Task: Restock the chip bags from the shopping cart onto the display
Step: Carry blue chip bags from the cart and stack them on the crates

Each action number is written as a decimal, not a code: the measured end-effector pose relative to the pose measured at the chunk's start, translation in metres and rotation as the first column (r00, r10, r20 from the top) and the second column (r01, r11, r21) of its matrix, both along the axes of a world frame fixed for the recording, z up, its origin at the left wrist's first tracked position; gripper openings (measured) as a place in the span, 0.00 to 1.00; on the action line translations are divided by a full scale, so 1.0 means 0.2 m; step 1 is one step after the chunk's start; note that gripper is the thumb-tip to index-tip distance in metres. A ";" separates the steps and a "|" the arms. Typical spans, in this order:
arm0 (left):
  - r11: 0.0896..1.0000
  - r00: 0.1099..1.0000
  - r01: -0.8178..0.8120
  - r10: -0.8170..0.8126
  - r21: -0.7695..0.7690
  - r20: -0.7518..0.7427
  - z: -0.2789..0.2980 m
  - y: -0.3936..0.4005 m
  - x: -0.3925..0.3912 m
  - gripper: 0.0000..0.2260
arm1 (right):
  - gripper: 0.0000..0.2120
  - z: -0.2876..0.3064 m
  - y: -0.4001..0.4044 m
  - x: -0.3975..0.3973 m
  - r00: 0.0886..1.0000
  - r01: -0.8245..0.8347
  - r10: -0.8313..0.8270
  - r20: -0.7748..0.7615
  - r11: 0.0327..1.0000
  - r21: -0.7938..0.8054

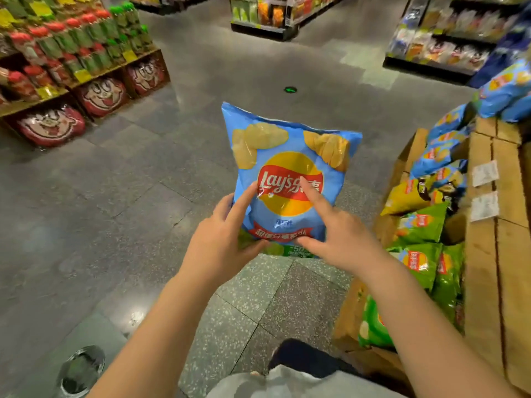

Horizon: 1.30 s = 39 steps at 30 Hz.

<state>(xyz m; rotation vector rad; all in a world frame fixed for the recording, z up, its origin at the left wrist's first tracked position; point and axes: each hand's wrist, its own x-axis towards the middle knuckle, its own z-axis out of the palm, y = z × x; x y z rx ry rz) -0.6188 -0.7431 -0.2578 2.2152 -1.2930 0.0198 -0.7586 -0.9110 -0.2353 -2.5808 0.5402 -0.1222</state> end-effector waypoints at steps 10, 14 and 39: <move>0.958 0.962 0.267 -0.271 0.106 0.028 -0.08 -0.92 0.57 0.43 | 0.44 -0.11 -0.74 0.40 0.969 0.238 -0.238 -0.065 0.971 -0.005; 0.941 0.938 0.324 -0.333 0.096 0.095 0.01 -1.37 0.82 0.40 | 0.44 -0.04 -1.12 0.59 0.952 0.306 -0.305 -0.034 0.952 0.012; 0.565 0.562 0.824 -0.825 0.041 0.060 0.02 -4.23 1.49 0.39 | 0.43 0.07 -3.33 1.05 0.604 0.797 -0.797 -0.022 0.603 0.032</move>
